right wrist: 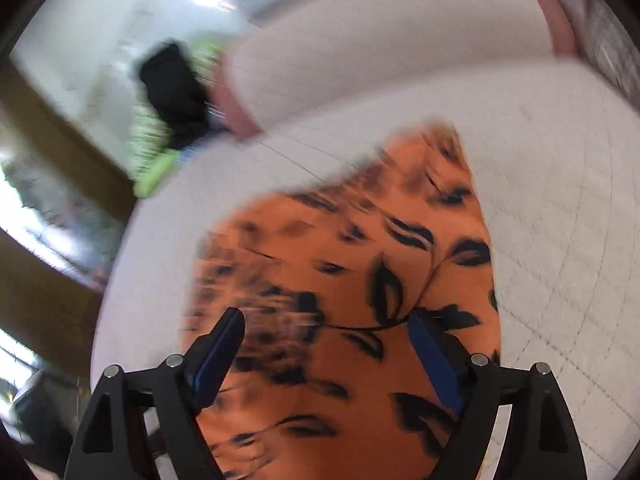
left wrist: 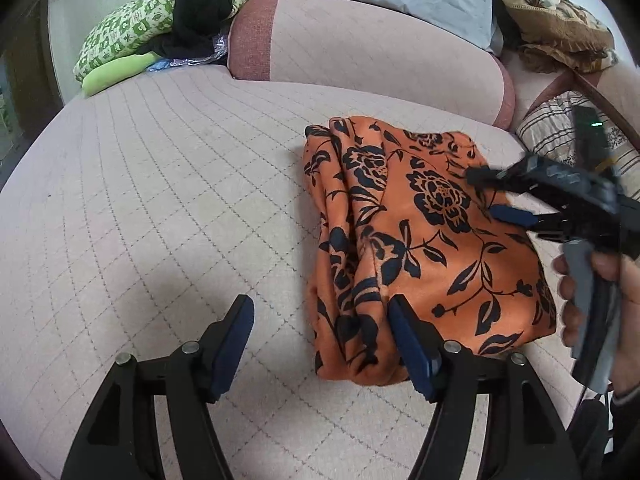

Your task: Fold small clothes

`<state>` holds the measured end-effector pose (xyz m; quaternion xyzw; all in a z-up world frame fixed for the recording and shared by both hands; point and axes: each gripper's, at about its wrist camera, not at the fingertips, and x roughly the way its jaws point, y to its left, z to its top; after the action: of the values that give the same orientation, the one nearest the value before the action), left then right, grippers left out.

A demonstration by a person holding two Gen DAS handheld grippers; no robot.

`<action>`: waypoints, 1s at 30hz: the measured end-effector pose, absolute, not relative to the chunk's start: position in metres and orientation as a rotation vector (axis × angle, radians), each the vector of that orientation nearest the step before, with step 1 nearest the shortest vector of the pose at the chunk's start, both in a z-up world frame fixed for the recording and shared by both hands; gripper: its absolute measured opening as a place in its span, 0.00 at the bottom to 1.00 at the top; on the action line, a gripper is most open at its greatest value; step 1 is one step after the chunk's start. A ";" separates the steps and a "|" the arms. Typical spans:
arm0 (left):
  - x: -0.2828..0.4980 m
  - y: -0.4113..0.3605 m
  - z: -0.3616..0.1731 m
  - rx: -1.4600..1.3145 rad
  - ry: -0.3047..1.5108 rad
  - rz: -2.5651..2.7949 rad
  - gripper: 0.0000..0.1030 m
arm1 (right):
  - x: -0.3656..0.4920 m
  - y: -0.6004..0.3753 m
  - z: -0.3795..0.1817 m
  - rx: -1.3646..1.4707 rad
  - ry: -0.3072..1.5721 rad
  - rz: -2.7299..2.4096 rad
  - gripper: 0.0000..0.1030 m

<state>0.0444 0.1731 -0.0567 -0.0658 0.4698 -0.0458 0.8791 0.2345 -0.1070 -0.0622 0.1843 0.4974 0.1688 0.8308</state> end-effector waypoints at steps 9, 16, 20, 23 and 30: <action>0.014 0.169 -0.035 -0.111 0.940 -0.044 0.81 | 0.114 -0.106 -0.007 0.280 0.904 0.413 0.84; -0.028 0.155 -0.018 -0.089 0.934 0.014 0.85 | 0.030 -0.105 -0.030 0.115 0.949 0.249 1.00; -0.046 0.145 -0.004 -0.047 0.896 0.033 0.86 | 0.009 -0.099 -0.013 0.041 0.902 0.221 1.00; -0.055 0.138 0.009 -0.031 0.869 0.030 0.95 | 0.003 -0.096 0.009 0.015 0.853 0.210 1.00; -0.062 0.131 0.031 -0.025 0.829 0.033 0.96 | -0.001 -0.091 0.018 -0.041 0.859 0.209 1.00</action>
<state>-0.0622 0.1306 0.0305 -0.0120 0.4026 0.0160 0.9152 -0.0014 -0.0908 0.0182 -0.0200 0.4155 0.1011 0.9037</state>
